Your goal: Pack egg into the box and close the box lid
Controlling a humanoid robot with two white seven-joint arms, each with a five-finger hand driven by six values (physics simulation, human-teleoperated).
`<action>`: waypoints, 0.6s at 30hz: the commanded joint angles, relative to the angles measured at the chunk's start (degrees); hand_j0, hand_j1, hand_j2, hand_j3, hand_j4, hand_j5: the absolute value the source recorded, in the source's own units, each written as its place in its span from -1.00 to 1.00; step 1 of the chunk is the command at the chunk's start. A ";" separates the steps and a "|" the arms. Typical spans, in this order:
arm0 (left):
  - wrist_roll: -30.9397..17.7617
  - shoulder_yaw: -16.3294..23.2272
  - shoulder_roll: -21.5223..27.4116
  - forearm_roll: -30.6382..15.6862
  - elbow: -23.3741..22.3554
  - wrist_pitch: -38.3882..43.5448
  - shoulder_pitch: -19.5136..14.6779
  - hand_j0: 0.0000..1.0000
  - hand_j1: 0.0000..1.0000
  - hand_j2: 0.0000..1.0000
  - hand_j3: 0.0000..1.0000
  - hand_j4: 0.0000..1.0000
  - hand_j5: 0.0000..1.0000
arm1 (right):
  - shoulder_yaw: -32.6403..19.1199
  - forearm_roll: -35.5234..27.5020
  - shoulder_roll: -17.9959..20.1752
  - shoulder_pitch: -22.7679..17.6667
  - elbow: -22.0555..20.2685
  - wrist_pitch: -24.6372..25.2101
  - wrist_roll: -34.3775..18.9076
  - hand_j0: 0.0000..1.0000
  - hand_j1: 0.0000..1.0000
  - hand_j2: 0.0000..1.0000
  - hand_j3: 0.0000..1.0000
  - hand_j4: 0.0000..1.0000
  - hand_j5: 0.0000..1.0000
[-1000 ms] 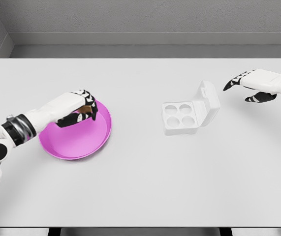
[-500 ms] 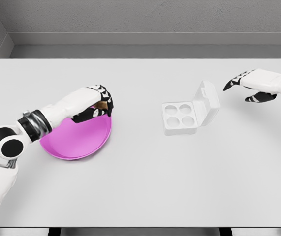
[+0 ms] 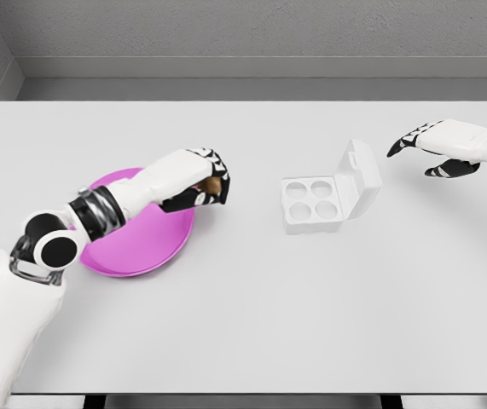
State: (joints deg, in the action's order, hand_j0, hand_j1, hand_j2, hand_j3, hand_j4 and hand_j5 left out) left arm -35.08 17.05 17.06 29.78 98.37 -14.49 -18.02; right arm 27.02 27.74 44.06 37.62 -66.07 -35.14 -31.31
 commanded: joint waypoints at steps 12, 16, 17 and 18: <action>0.08 2.64 -4.32 2.65 -0.46 0.16 -1.32 -0.62 -0.62 -0.62 -0.62 -0.62 -0.62 | -0.04 -0.31 0.15 0.00 -0.11 0.14 0.02 0.49 0.49 0.49 0.49 0.49 0.49; 0.08 3.43 -5.02 3.27 -0.63 0.16 -1.76 -0.63 -0.63 -0.63 -0.63 -0.63 -0.63 | -0.04 -0.23 0.15 0.00 -0.11 0.14 0.02 0.49 0.49 0.49 0.49 0.49 0.49; 0.08 3.43 -5.11 3.62 -0.55 0.16 -1.76 -0.63 -0.63 -0.63 -0.63 -0.63 -0.63 | -0.04 -0.23 0.15 0.00 -0.11 0.14 0.02 0.49 0.49 0.49 0.49 0.49 0.49; 0.08 3.52 -5.28 3.79 -0.81 0.16 -1.76 -0.63 -0.63 -0.63 -0.63 -0.63 -0.63 | -0.04 -0.23 0.15 0.00 -0.11 0.14 0.11 0.49 0.49 0.49 0.49 0.49 0.49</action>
State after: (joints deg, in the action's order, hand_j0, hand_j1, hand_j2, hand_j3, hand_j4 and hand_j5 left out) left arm -35.06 20.34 12.11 33.42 97.65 -14.43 -19.95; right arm 27.02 27.78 44.15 37.62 -66.17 -35.14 -31.30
